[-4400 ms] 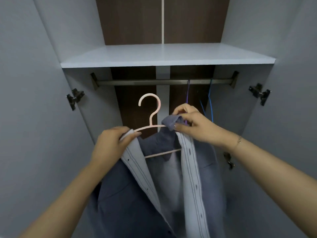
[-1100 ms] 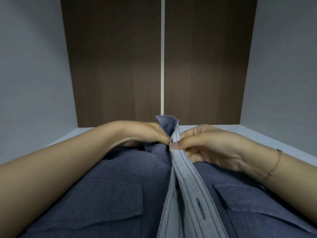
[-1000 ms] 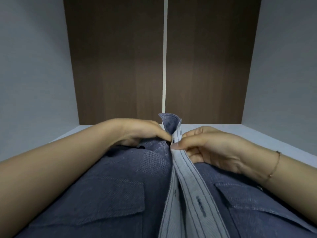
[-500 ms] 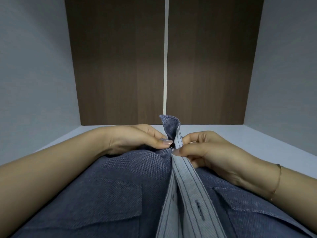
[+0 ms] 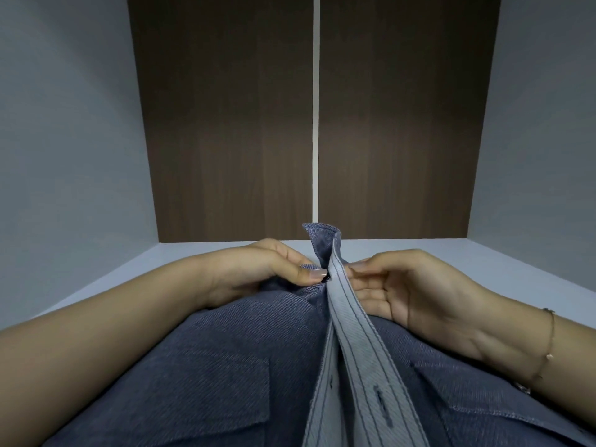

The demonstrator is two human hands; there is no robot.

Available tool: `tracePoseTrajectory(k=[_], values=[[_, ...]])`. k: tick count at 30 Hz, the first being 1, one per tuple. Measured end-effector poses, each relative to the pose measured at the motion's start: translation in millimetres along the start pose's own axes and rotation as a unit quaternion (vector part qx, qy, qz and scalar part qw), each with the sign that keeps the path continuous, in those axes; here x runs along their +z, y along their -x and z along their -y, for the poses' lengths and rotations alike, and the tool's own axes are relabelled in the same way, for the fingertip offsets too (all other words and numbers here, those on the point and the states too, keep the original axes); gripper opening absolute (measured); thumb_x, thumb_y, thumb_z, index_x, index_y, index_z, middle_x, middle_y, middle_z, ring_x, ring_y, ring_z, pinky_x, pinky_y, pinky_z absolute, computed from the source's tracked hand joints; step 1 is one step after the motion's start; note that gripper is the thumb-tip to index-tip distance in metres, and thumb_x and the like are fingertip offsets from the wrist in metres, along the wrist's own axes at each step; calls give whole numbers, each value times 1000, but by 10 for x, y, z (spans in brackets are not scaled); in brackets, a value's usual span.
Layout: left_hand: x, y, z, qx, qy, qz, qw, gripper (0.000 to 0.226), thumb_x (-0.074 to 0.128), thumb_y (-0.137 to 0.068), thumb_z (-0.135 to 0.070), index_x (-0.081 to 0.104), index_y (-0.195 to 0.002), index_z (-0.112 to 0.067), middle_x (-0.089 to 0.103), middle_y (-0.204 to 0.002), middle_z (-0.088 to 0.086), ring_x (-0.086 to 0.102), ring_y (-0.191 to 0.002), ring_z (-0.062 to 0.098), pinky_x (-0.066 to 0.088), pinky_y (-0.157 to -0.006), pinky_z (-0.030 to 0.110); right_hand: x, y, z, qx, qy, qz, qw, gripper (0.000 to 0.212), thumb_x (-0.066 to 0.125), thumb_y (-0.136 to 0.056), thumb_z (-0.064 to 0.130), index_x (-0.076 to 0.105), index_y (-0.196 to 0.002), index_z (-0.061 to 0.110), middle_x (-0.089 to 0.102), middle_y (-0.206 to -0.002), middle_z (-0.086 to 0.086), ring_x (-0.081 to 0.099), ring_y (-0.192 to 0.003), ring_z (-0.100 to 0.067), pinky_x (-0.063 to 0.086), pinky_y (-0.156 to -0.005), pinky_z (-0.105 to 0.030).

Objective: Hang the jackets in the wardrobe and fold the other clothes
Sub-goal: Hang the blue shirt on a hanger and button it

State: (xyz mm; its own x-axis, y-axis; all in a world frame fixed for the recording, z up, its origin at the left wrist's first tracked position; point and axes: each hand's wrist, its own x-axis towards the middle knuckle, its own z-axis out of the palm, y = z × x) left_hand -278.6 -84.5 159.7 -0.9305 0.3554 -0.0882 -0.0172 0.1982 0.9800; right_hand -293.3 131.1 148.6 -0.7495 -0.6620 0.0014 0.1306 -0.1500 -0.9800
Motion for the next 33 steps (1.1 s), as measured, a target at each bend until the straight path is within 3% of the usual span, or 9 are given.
tracePoseTrajectory(k=[4, 9, 12, 16, 19, 22, 25, 30, 33], values=[[8, -7, 9, 2, 7, -2, 1000, 11, 73, -74, -14, 78, -80, -6, 75, -81, 12, 71, -68, 17, 54, -63, 22, -17, -25, -13, 2, 18, 19, 1000, 20, 74, -69, 14, 79, -86, 5, 73, -99, -17, 72, -83, -18, 58, -75, -23], [23, -34, 32, 2, 9, -11, 1000, 9, 72, -70, -13, 79, -75, -9, 75, -76, 10, 71, -65, 15, 54, -59, 20, 24, -82, -57, 13, 29, -9, 999, 26, 78, -62, 15, 76, -86, 5, 72, -97, -14, 68, -81, -16, 59, -78, -22], [51, -53, 52, 3, 5, -18, 1000, 9, 69, -69, -11, 78, -70, -12, 73, -72, 8, 69, -62, 13, 55, -58, 21, 104, -107, -76, 9, 94, -28, 995, 20, 78, -64, 22, 72, -76, 8, 69, -78, -8, 62, -66, -11, 57, -65, -19], [21, -59, 75, 1, 18, -23, 1000, 17, 65, -76, -7, 74, -89, -1, 72, -89, 16, 69, -75, 19, 58, -73, 25, 177, -96, -99, -36, 153, -73, 985, 31, 82, -53, 31, 68, -68, 7, 62, -64, -11, 57, -49, -11, 51, -49, -19], [8, -24, 27, -4, 44, -2, 999, 14, 63, -82, -11, 74, -88, -4, 72, -93, 14, 69, -83, 21, 57, -79, 27, 192, -98, -113, -80, 193, -101, 973, 36, 83, -53, 33, 66, -69, 6, 60, -61, -12, 55, -44, -12, 49, -45, -20], [12, 28, -50, -16, 87, 35, 995, 22, 69, -82, -30, 74, -87, -9, 71, -90, 8, 67, -86, 21, 55, -81, 30, 208, -114, -136, -122, 239, -116, 956, 29, 84, -65, 25, 63, -69, 5, 58, -51, -5, 52, -40, -10, 46, -41, -20], [56, 49, -84, -36, 29, 28, 999, 19, 70, -83, -29, 79, -88, -14, 74, -95, 7, 71, -91, 18, 56, -80, 27, 195, -124, -157, -152, 277, -116, 942, 24, 83, -71, 20, 63, -67, 7, 57, -49, 0, 52, -42, -9, 46, -42, -19], [100, 63, -143, -60, -64, -52, 995, 9, 71, -80, -10, 77, -73, -8, 73, -79, 11, 70, -71, 19, 56, -70, 26, 175, -108, -171, -159, 298, -93, 937, 32, 83, -58, 35, 66, -67, 9, 59, -53, 0, 53, -45, -7, 46, -47, -18], [103, 81, -159, -60, -99, -67, 991, 24, 69, -83, -7, 72, -60, -10, 69, -66, 8, 63, -59, 17, 52, -60, 22, 152, -103, -165, -147, 291, -70, 943, 35, 80, -48, 41, 68, -66, 13, 62, -56, -1, 55, -47, -7, 47, -49, -17]])
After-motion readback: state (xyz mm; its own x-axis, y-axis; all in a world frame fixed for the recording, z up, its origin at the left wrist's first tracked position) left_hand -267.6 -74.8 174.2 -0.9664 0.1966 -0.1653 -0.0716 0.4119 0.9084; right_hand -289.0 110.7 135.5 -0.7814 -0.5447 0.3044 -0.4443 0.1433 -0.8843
